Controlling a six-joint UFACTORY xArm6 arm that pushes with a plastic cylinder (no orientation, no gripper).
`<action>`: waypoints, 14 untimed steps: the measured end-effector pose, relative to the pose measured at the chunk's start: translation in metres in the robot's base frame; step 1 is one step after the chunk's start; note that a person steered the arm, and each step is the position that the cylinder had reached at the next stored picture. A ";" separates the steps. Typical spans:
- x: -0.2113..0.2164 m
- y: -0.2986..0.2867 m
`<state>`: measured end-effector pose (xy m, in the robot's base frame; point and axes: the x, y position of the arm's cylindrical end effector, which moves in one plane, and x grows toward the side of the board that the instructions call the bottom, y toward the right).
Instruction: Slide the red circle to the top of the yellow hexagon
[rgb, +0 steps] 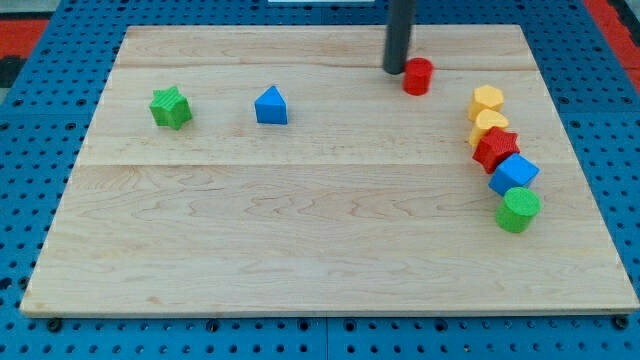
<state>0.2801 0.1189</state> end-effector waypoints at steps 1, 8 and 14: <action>0.000 0.027; 0.007 -0.010; 0.024 0.025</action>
